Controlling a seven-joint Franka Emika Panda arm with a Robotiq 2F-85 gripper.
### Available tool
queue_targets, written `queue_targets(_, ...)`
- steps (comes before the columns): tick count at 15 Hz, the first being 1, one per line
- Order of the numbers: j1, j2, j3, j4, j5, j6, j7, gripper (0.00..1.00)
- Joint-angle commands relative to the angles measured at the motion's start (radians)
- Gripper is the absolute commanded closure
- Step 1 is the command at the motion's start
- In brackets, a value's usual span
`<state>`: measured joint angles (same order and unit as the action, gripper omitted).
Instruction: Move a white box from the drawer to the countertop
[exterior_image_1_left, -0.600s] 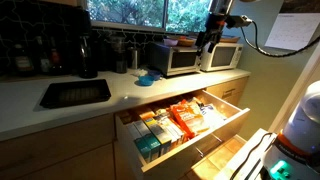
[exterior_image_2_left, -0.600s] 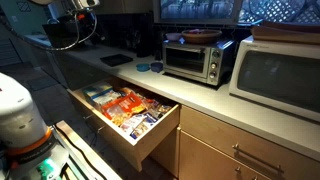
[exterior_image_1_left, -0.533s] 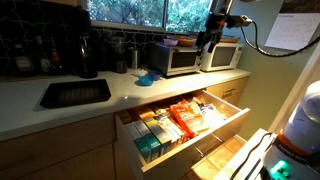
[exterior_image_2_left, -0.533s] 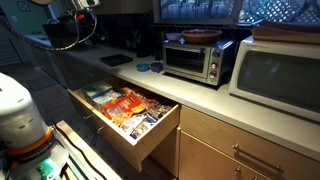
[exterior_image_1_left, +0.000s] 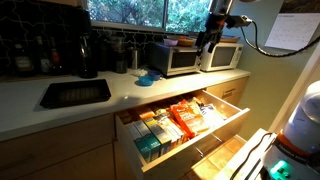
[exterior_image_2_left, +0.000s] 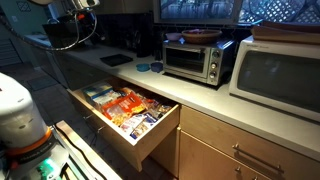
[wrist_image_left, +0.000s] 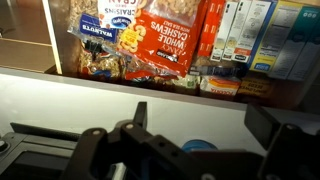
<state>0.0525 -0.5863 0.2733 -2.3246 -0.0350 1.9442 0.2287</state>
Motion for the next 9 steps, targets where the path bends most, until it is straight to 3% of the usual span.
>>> queue_targets(1,0.018,0.049,0.008,0.023,-0.02,0.009,0.043,0.0)
queue_targets(5,0.045,0.179,0.049,0.05,0.026,0.048,0.123,0.0)
queue_targets(9,0.055,0.306,0.1,0.018,-0.006,0.093,0.287,0.0)
